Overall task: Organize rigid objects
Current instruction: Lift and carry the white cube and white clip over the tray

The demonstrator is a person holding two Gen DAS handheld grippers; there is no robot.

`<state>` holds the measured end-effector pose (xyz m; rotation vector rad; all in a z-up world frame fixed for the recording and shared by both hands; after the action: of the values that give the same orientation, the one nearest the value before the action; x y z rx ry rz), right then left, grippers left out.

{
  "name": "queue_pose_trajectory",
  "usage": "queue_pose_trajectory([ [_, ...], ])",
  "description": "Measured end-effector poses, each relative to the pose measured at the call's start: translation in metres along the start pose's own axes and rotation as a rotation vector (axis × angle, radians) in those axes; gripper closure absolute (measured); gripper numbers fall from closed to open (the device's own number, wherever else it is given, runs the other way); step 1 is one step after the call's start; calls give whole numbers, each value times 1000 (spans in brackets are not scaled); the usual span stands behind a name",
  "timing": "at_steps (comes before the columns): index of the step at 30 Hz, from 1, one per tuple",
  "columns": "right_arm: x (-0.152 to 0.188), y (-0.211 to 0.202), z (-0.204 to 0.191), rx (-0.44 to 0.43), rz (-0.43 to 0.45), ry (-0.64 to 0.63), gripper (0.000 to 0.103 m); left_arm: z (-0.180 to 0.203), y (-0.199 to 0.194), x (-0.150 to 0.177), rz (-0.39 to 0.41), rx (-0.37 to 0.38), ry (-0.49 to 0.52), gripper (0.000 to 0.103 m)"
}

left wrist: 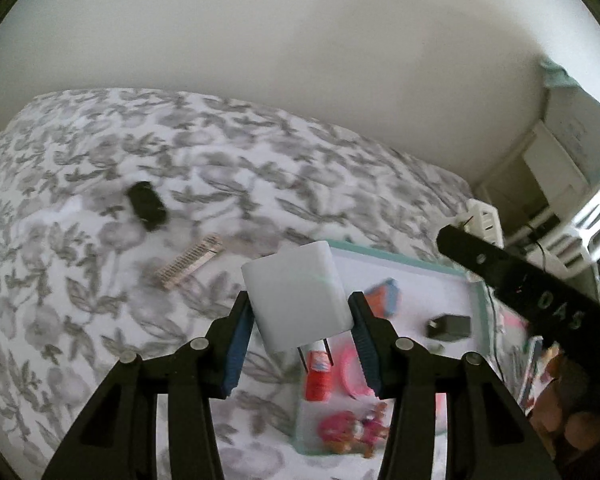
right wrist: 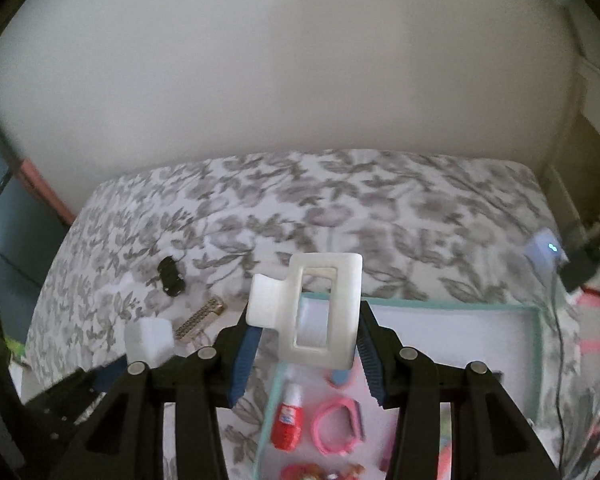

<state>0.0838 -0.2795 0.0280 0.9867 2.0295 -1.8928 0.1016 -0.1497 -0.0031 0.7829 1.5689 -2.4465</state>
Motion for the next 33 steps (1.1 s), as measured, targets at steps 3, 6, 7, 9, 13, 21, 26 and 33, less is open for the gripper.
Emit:
queue_pose_trajectory([
  [3,6,-18,25,43,10,34,54,21,5,12,-17,21,39,53],
  [6,20,-27,50,79,-2,91,54,35,10,23,-33,38,56,53],
  [7,27,-28,57,82,-9,111,54,39,12,27,-42,43,60,53],
  [9,39,-29,68,96,-24,135,54,47,18,35,-63,53,80,53],
  [13,67,-21,87,136,-81,169,54,54,29,45,-91,34,110,53],
  [21,96,8,107,163,-187,210,54,55,60,62,-180,16,105,53],
  [26,105,21,111,175,-227,207,54,53,71,68,-211,13,93,53],
  [33,113,34,117,195,-266,205,54,53,81,74,-242,10,89,53],
])
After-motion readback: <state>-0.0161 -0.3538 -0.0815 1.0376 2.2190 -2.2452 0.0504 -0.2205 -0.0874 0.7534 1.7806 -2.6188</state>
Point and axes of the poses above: each gripper's, at about its wrist camera, not at the fingertips, and y roughly the way its jaws point, z to its right, x to its underside, the point moved 7 cm from there along y, roughly the way its jaws point, and after that the axes turned 2 degrees about x, right-handed, at the moved point
